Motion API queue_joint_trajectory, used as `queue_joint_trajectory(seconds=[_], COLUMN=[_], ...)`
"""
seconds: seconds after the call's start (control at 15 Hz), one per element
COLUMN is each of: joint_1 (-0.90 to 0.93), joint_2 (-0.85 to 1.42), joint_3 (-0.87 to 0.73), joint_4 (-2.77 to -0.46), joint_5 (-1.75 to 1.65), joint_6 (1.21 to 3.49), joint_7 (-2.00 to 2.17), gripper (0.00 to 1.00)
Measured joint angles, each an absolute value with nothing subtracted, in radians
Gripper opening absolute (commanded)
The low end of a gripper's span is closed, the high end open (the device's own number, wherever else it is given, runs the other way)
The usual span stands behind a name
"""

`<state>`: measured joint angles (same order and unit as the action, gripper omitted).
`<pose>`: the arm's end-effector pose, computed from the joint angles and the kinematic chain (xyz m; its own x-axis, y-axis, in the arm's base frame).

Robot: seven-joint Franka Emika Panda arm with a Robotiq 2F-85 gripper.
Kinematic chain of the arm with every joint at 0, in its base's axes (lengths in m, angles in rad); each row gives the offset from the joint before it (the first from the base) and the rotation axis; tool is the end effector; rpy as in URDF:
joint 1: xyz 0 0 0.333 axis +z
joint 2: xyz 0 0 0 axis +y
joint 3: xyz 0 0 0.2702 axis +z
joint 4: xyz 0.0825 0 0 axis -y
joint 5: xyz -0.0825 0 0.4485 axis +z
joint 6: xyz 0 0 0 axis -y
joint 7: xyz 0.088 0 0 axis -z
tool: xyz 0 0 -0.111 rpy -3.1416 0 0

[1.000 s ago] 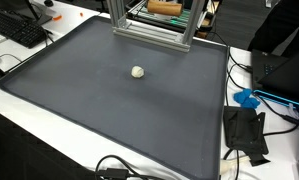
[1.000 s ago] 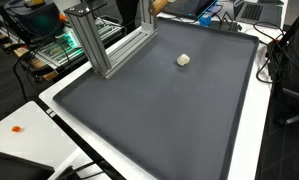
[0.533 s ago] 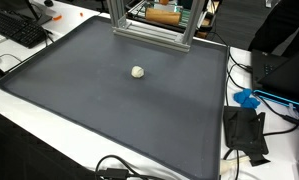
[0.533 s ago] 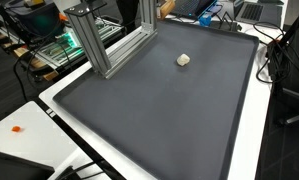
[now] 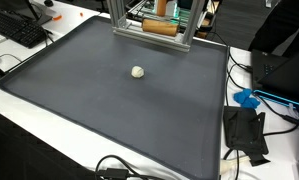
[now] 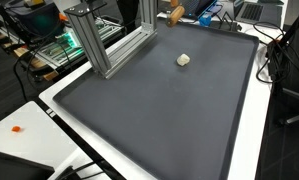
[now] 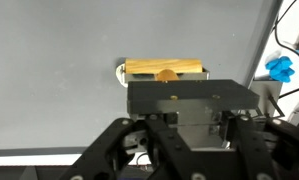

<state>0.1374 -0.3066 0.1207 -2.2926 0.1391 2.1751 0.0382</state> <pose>0.5288 0.1455 0.4165 0.9740 0.1376 0.1800 0.1569 -0.9828 -0.0976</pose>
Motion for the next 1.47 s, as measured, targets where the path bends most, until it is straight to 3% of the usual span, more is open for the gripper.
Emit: queue_joint_trajectory(seconds=[0.47, 1.47], joint_1=[0.118, 0.096], joint_2=[-0.117, 0.091], joint_3=[0.107, 0.086], joint_4=[-2.267, -2.151], joint_5=[0.155, 0.083], joint_6=[2.373, 2.391], joint_7=[0.116, 0.341], gripper=[0.24, 0.24])
